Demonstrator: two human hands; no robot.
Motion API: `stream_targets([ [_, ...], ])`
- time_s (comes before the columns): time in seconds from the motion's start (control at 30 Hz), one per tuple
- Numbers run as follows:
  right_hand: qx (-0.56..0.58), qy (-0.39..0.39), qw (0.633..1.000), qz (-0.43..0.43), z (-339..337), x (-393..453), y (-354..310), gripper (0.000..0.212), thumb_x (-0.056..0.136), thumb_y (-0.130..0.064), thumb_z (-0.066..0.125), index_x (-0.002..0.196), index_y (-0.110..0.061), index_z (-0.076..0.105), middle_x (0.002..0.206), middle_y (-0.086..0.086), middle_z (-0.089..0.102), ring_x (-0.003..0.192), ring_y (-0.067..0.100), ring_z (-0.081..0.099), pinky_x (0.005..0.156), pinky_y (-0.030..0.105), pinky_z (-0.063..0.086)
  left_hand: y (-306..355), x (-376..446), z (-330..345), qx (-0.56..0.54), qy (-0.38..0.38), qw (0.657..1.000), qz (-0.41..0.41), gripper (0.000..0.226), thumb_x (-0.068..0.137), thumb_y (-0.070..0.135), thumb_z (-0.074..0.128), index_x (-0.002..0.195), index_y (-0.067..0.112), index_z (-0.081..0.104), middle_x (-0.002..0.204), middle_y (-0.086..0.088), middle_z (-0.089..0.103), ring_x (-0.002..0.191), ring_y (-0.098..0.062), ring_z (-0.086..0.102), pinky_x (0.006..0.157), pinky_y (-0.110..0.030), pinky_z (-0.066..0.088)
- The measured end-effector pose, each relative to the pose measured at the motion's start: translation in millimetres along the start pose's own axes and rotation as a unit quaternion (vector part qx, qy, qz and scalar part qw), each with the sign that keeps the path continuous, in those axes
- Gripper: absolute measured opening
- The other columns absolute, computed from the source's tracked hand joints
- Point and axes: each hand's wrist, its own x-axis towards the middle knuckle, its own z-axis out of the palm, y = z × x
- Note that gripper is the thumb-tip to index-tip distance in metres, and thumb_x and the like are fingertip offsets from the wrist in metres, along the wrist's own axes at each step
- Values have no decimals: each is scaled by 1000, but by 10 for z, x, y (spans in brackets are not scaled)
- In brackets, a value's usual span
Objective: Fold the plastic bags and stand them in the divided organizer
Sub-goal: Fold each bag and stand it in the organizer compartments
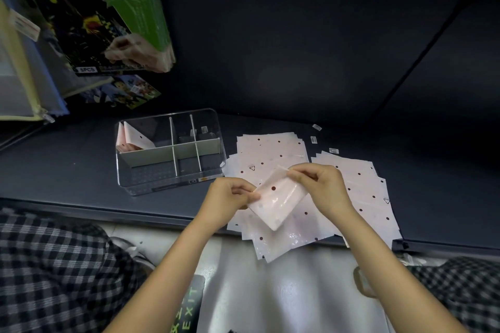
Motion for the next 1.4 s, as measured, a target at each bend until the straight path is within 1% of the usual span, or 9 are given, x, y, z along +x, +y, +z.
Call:
stream_targets([
  [0.27, -25, -81, 993, 84, 218, 212, -31, 13, 76, -11, 76, 72, -23, 71, 59, -6, 66, 55, 5, 59, 61, 16, 52, -14, 224, -445, 20, 26, 998, 56, 17, 83, 6, 68, 74, 21, 69, 75, 0, 69, 66, -10, 60, 62, -20, 52],
  [0.47, -41, -58, 995, 74, 570, 663, -258, 17, 82, -12, 71, 67, -20, 69, 52, -7, 62, 49, 1, 56, 54, 10, 47, -66, 416, -852, -162, -17, 987, -17, 24, 83, 0, 66, 99, 12, 53, 89, -4, 72, 81, -18, 71, 63, -24, 56],
  [0.63, -44, -54, 996, 61, 1142, 1186, -468, 9, 81, -15, 72, 73, -18, 73, 51, -9, 63, 49, -1, 56, 56, 16, 47, -228, 627, -1308, -217, 143, 966, -17, 20, 82, 3, 69, 93, 12, 55, 72, -1, 68, 78, -18, 67, 63, -23, 55],
  [0.77, -83, -32, 996, 28, 1756, 1629, -592, 18, 81, -19, 72, 64, -24, 69, 54, -9, 63, 51, 3, 57, 56, 21, 49, -547, 841, -1815, 127, 399, 908, -16, 20, 85, 23, 66, 104, 17, 62, 109, -3, 56, 102, -22, 51, 81, -35, 46],
  [0.83, -140, -31, 990, -4, 2091, 1794, -630, 19, 82, -20, 69, 63, -22, 68, 55, -10, 62, 53, 4, 57, 57, 22, 48, -696, 932, -1971, 199, 440, 875, -36, 29, 85, 27, 65, 112, 17, 62, 121, -8, 48, 113, -29, 41, 90, -45, 42],
  [1.0, -315, -62, 944, -82, 2776, 1996, -590, 16, 83, -19, 60, 67, -19, 61, 70, 3, 67, 70, 24, 63, 57, 27, 42, -936, 1195, -2023, 167, 427, 886, -70, 59, 85, 25, 66, 138, 22, 39, 134, -9, 38, 122, -32, 36, 97, -48, 37],
  [1.1, -373, -85, 919, -99, 3072, 2065, -491, 12, 84, -20, 56, 75, -14, 61, 78, 10, 68, 75, 31, 63, 58, 30, 43, -1084, 1264, -2101, 98, 447, 885, -81, 56, 88, 16, 61, 137, 21, 37, 131, -7, 44, 116, -29, 46, 85, -44, 45],
  [1.3, -318, -148, 936, -41, 3546, 2095, -395, 15, 84, -24, 59, 70, -18, 56, 72, 0, 64, 76, 23, 64, 55, 27, 40, -1198, 1249, -2088, 32, 466, 884, -9, 43, 87, 27, 60, 126, 31, 44, 123, 8, 48, 107, -17, 52, 72, -31, 41],
  [1.4, -227, -190, 955, 16, 3661, 2081, -359, 21, 89, -37, 57, 80, -19, 60, 83, 2, 69, 81, 22, 65, 72, 35, 52, -1235, 1210, -2098, 4, 452, 892, 22, 49, 81, 30, 69, 124, 32, 47, 123, 11, 48, 109, -11, 51, 77, -27, 42],
])
